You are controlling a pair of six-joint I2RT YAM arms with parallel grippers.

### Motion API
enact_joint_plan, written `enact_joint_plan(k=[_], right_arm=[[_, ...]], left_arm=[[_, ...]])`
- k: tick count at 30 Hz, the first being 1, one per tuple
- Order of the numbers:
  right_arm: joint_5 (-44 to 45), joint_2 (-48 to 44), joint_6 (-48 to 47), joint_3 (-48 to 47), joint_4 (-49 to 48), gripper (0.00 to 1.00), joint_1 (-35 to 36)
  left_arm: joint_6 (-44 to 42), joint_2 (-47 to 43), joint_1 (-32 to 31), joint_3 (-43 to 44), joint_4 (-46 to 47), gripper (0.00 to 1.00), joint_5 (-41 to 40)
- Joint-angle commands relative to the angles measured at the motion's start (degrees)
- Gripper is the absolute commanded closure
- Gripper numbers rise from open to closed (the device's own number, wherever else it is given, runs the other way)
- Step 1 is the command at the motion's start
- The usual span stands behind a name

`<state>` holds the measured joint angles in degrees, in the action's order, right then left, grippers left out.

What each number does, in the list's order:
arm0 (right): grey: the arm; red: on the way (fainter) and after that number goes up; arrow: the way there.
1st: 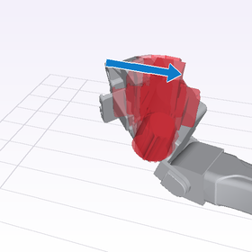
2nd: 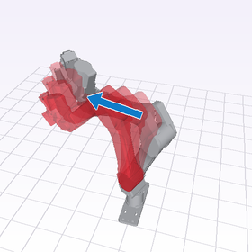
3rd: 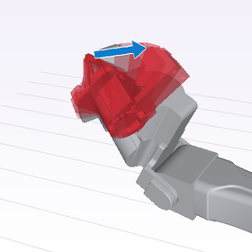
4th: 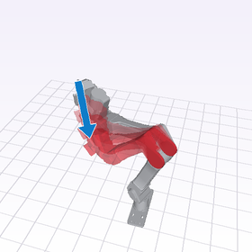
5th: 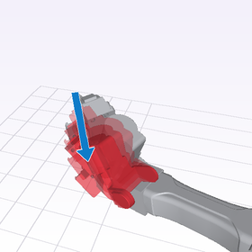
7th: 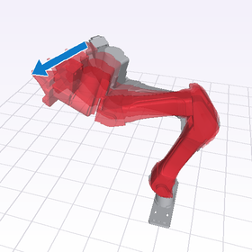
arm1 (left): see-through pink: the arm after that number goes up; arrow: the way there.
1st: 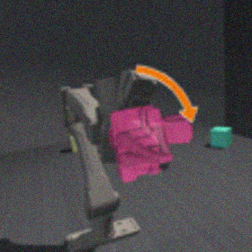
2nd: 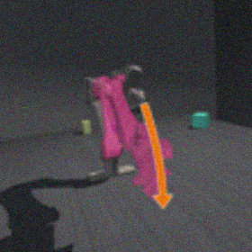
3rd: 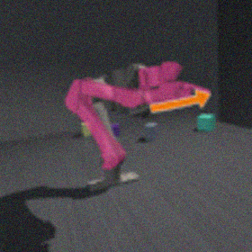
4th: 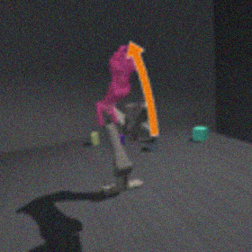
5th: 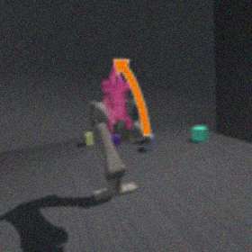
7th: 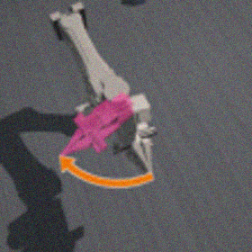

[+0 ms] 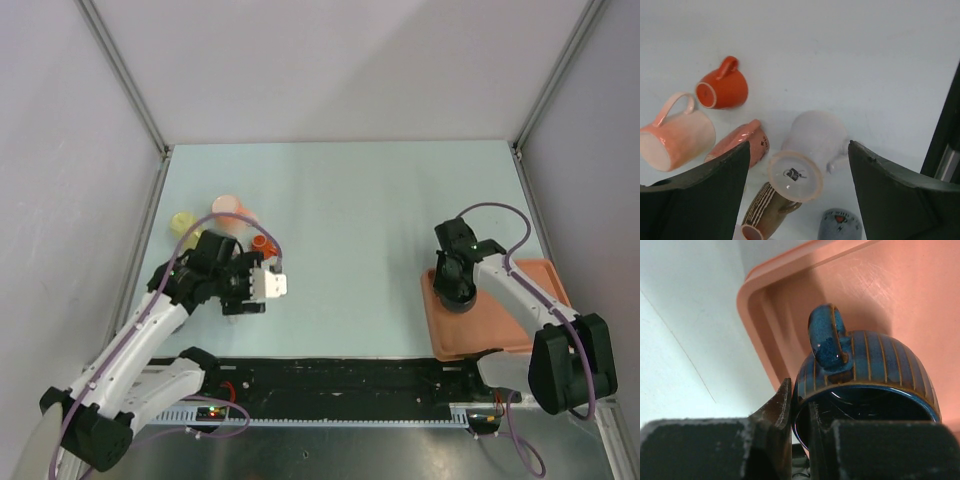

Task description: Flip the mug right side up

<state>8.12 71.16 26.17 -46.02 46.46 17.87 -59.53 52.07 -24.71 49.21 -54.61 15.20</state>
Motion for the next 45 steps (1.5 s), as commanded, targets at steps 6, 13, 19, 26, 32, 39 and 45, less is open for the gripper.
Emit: enact_joint_plan(k=[6,13,19,26,32,39,45], right_arm=[[-5.0,-0.1,-0.5,3.2,-10.3,0.89,-5.6],[-6.1,-3.7,-0.2,3.2,-9.6,0.55,-6.4],[-7.0,-8.6,0.5,1.5,-6.1,0.34,-6.5],[-10.1,-13.0,0.2,-1.3,-4.0,0.28,-6.3],[-13.5,-14.6,-0.3,-1.8,-5.5,0.28,-6.3],[-16.2,-17.1,-1.3,-1.9,-6.3,0.28,-6.4],[-17.2,-19.0,-1.2,-2.1,-6.2,0.28,-6.5]], left_arm=[[-29.4,-4.7,-2.8,-11.4,-7.5,0.19,-11.6],[-40.8,-6.3,-3.0,-17.2,-7.5,0.19,-14.2],[-47.2,-5.1,-3.1,-19.9,-7.4,0.21,-17.6],[-52.6,-1.4,-3.0,-19.4,-6.1,0.27,-22.5],[-56.3,1.7,-2.9,-18.2,-2.8,0.4,-20.5],[-62.2,2.4,-2.5,-18.6,2.3,0.74,-21.1],[-60.4,3.4,-2.5,-15.6,3.2,0.99,-17.4]])
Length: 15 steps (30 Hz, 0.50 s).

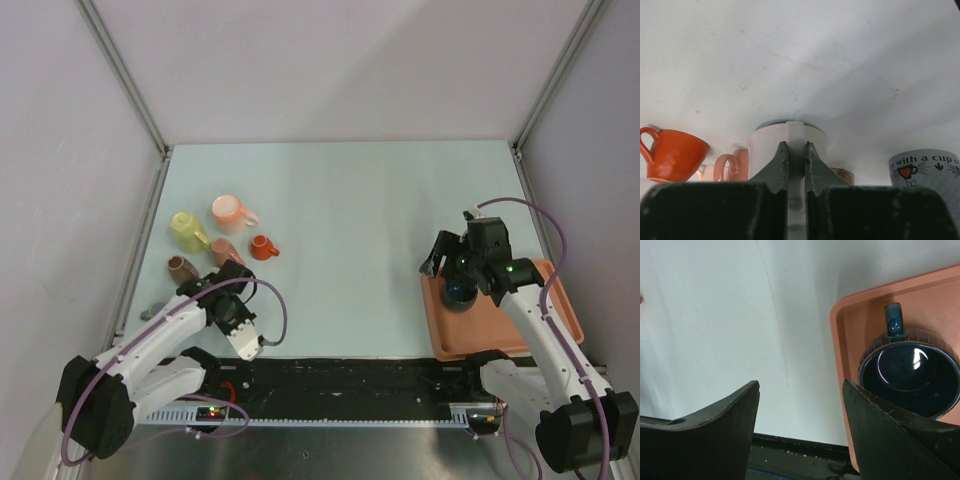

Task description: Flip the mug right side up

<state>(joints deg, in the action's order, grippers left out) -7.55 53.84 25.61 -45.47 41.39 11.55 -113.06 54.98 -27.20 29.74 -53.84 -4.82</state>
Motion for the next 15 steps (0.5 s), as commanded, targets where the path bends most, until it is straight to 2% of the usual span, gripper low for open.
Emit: enact_joint_plan(k=[1,3,9,15], right_arm=[[-1.7,-1.9,-0.5,-2.8,-0.9,0.28,-0.2],[-2.4,-2.1,-0.5,-3.3,-0.6,0.28,-0.2],[-8.7,-3.0,0.5,-5.5,-3.5,0.28,1.5],[-13.7,-3.2,2.5,-6.6,-16.4,0.18,10.8]], left_arm=[[-5.9,0.6,-0.1,4.8,2.6,0.99,4.5],[-1.3,0.8,-0.1,7.6,3.0,1.0,10.1],[26.8,5.0,-0.9,21.6,3.1,1.0,23.8],[48.6,8.8,-0.9,34.3,5.4,1.0,31.9]])
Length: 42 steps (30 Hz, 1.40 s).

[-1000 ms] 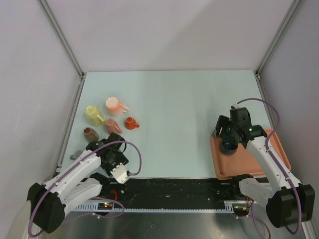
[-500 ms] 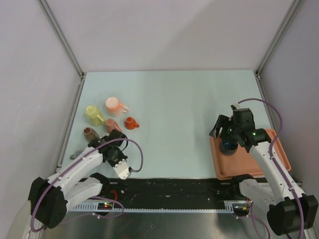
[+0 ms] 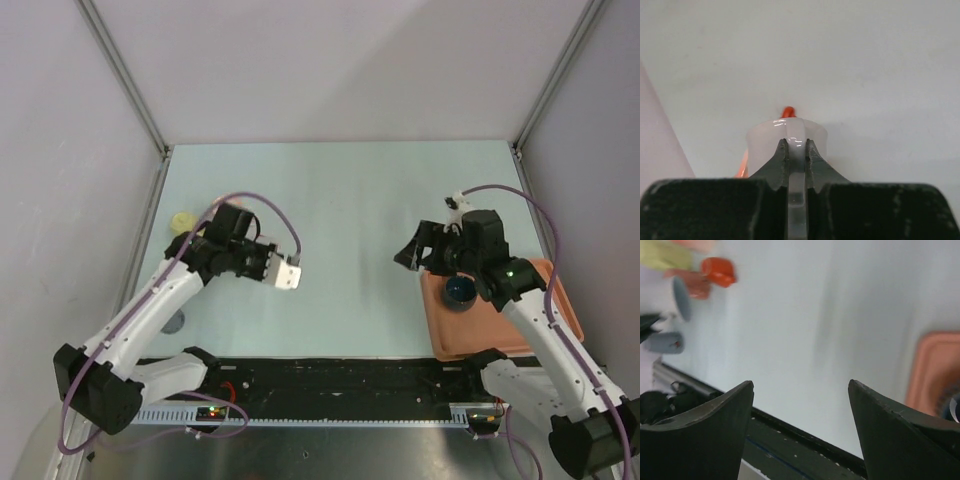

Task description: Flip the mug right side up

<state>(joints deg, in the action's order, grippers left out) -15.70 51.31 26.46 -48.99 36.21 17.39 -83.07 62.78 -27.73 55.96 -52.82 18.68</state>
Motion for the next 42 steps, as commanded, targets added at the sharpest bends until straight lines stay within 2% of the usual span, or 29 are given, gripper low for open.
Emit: enact_joint_plan(k=[1,3,5,12,18,22,24,26,27,29,30,32,33,34,35,36,38,42], right_arm=[[-6.3,-0.4,2.2,-3.1,-13.9,0.16,6.5],[-6.9,0.5,3.6,-3.1,-20.3,0.07,10.3],[-7.2,1.9,4.7,-3.1,-27.5,0.02,14.0],[-10.7,11.5,7.3,-3.3,-53.3,0.01,22.8],[-13.1,17.2,6.8,-6.9,-59.0,0.02,24.5],[-15.6,20.1,7.5,-9.3,-59.1,0.07,24.8],[-16.4,21.9,8.2,-10.1,-60.3,0.14,25.3],[-19.2,23.8,10.4,-10.5,-63.9,0.35,25.6],[-21.8,24.7,12.2,-10.5,-66.5,0.53,25.7],[-25.3,26.1,14.3,-10.8,-68.8,0.81,25.8],[-26.2,26.1,14.5,-11.0,-68.4,0.9,25.7],[-24.8,25.0,13.2,-11.2,-64.0,0.98,24.6],[-23.5,24.2,12.1,-11.3,-60.1,0.99,23.9],[-21.0,22.9,11.1,-11.5,-56.3,0.99,22.6],[-18.8,21.6,9.6,-11.8,-50.7,1.0,21.4],[-15.2,19.9,8.3,-12.5,-45.6,1.0,19.7],[-8.0,16.1,4.7,-13.9,-33.7,1.0,16.5],[7.3,10.0,-1.4,-17.5,-12.8,1.0,9.6]], left_arm=[[22.3,1.6,-0.4,10.6,4.8,1.0,9.6],[30.0,2.7,-0.4,15.1,5.7,1.0,12.0],[37.2,3.9,-0.4,19.1,6.4,1.0,13.9],[55.2,6.6,-0.5,29.4,8.5,1.0,19.1],[63.2,6.8,-1.4,33.7,10.5,1.0,21.3],[66.5,7.8,-2.0,36.1,11.7,1.0,22.1],[67.8,8.1,-2.5,36.9,12.3,1.0,22.9],[69.9,8.5,-2.9,37.5,13.3,1.0,23.1],[71.4,8.7,-2.9,37.8,14.1,1.0,23.0],[72.9,9.0,-2.8,38.3,15.5,1.0,22.4],[73.4,9.0,-2.8,38.6,16.0,1.0,22.0],[74.4,9.2,-2.7,39.0,16.6,1.0,20.9],[74.9,9.1,-2.7,39.1,16.7,0.81,19.0],[75.6,9.1,-2.7,39.1,16.8,0.59,17.1],[75.7,9.0,-2.6,39.1,16.9,0.29,14.6],[75.5,8.8,-2.5,39.0,16.9,0.15,12.3],[74.6,8.4,-2.4,39.0,16.9,0.04,7.4],[71.8,7.4,-2.3,37.9,16.9,0.01,-1.3]])
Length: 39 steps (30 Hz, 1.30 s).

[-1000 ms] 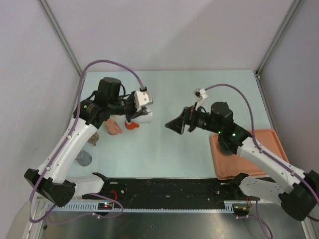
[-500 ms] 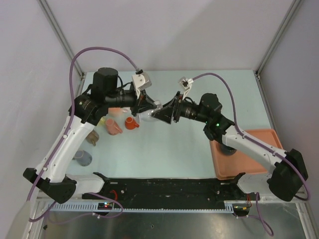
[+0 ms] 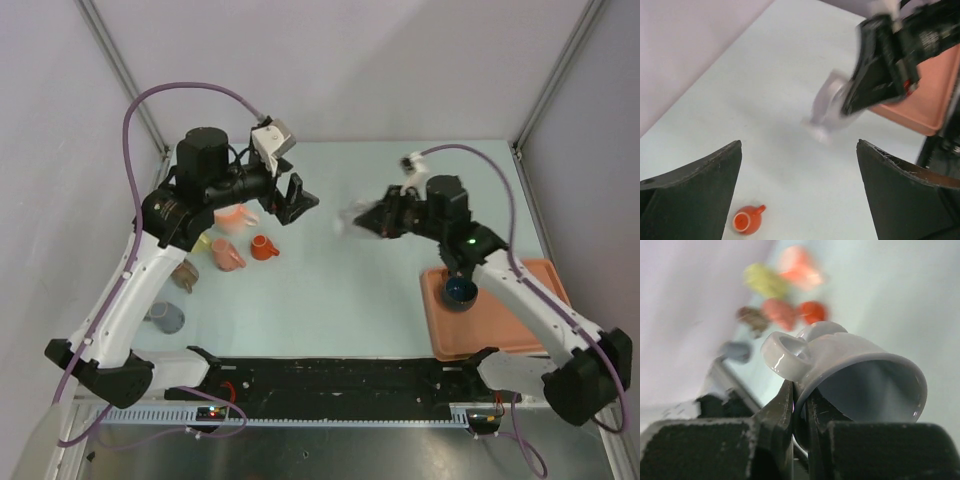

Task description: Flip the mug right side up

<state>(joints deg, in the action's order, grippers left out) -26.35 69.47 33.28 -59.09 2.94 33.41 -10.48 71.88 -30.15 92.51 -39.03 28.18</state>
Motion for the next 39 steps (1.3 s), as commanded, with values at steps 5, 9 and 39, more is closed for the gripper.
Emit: enact_joint_plan(k=[5,9,39], right_arm=[[38.7,-11.8,-11.4,-9.6,42.5,1.0,-17.1],[46.7,-10.8,-11.2,-6.0,49.5,1.0,-26.5],[36.7,2.2,-10.0,10.4,34.8,1.0,-38.4]], left_arm=[[-5.0,-5.0,0.1,-6.3,3.1,0.0,-20.3],[-9.0,-8.5,0.1,-15.1,2.0,0.0,-28.4],[-19.0,-15.7,0.4,-31.4,-4.4,0.0,-29.5]])
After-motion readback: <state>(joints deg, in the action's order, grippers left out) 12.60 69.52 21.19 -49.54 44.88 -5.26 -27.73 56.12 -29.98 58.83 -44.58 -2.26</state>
